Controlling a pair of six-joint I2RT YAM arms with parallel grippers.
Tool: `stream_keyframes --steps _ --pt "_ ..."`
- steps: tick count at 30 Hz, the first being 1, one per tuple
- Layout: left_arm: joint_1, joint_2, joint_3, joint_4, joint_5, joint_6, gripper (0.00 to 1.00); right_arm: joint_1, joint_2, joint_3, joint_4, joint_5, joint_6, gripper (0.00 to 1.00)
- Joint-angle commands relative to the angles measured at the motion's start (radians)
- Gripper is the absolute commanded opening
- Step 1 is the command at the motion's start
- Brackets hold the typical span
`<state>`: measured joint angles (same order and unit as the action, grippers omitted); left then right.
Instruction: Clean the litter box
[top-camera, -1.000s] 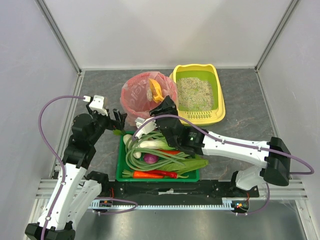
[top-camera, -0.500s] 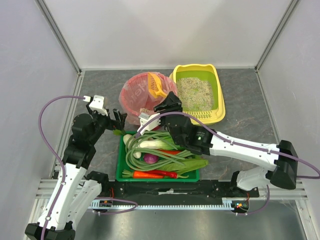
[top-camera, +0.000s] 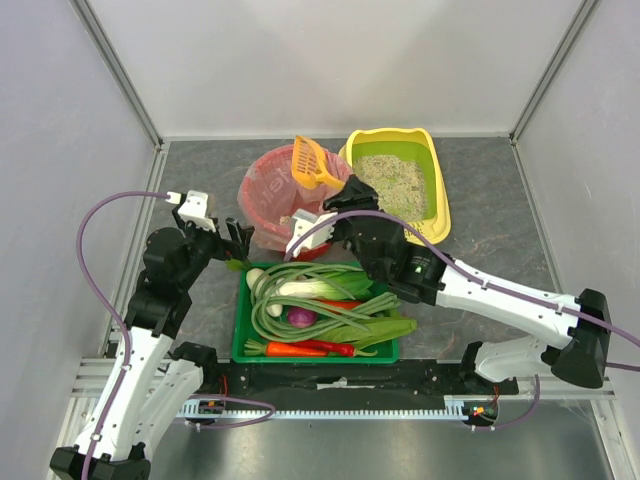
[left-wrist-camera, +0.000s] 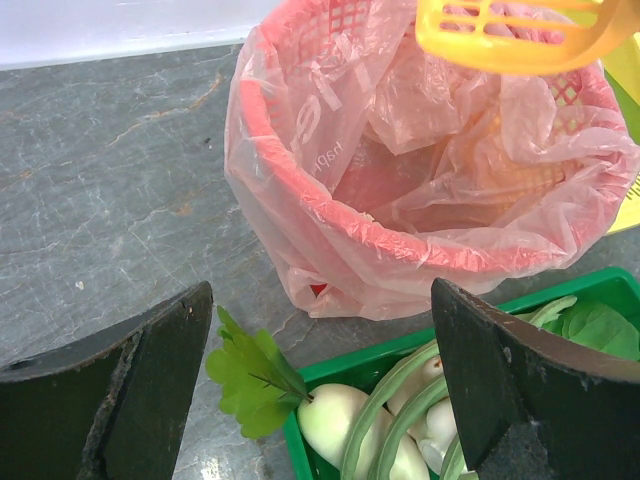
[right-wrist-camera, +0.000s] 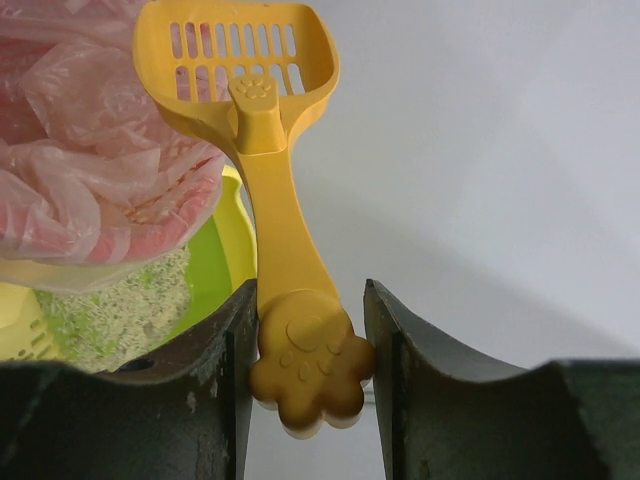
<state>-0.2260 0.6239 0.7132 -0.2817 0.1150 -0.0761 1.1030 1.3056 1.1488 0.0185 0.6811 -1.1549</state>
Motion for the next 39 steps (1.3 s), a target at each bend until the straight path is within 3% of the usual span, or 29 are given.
stream_keyframes --steps 1,9,17,25,29,39 --pt "-0.004 -0.012 -0.003 0.041 0.009 0.025 0.96 -0.045 -0.078 0.051 0.028 -0.057 0.199 0.0" --pt "-0.003 -0.01 -0.004 0.044 0.005 0.021 0.96 -0.115 -0.106 0.052 0.084 0.11 0.507 0.0" --pt "-0.004 -0.007 -0.004 0.044 0.0 0.022 0.96 -0.313 -0.186 -0.145 0.244 0.147 0.813 0.0" --pt "-0.004 -0.013 -0.009 0.044 -0.008 0.027 0.96 -0.527 -0.089 -0.23 0.181 0.019 1.033 0.0" --pt "-0.004 -0.003 -0.008 0.045 -0.008 0.027 0.96 -0.562 -0.08 -0.271 0.212 -0.048 1.138 0.0" --pt "-0.007 0.01 -0.008 0.046 -0.003 0.027 0.96 -0.577 0.056 -0.262 0.23 -0.106 1.196 0.0"
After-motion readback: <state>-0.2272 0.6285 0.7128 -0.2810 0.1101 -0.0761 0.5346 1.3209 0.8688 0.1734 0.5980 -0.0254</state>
